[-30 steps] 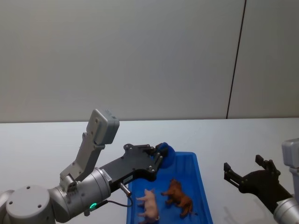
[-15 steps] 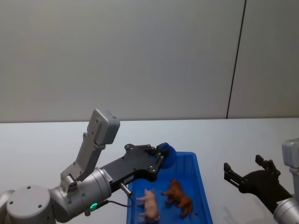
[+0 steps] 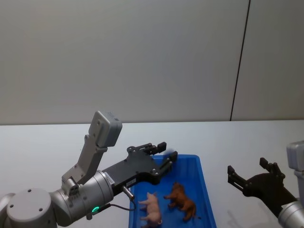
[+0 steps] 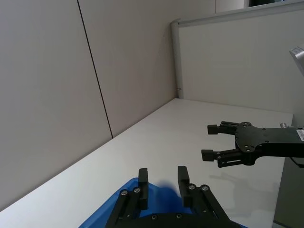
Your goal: Pick up the two dolls from the table and place them into the box.
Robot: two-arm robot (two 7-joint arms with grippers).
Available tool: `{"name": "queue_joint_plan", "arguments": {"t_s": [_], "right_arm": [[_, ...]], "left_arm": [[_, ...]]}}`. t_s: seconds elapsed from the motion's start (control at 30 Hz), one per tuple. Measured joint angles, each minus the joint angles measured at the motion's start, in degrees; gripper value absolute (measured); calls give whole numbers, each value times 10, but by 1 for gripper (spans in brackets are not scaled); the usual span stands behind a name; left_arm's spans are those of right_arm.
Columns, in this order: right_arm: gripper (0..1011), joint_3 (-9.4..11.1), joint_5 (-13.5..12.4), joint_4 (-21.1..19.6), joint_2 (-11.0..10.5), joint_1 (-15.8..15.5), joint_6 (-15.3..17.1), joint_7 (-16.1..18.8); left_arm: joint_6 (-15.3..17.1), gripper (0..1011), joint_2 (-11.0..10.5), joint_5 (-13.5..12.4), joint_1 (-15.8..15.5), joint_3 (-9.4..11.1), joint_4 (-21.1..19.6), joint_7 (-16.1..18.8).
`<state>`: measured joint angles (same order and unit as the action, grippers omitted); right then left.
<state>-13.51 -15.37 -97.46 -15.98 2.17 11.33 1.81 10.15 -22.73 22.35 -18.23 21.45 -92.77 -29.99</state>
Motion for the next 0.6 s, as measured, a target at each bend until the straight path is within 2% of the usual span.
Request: {"name": "queue_joint_plan", "arguments": {"t_s": [0.1, 0.37, 0.6], "right_arm": [[1001, 0, 0, 0, 0, 0, 0, 0], [1001, 0, 0, 0, 0, 0, 0, 0], [1001, 0, 0, 0, 0, 0, 0, 0]], "left_arm": [[0, 430, 0, 0, 0, 0, 0, 0], [0, 710, 0, 0, 0, 0, 0, 0], [0, 897, 0, 0, 0, 0, 0, 0]]}}
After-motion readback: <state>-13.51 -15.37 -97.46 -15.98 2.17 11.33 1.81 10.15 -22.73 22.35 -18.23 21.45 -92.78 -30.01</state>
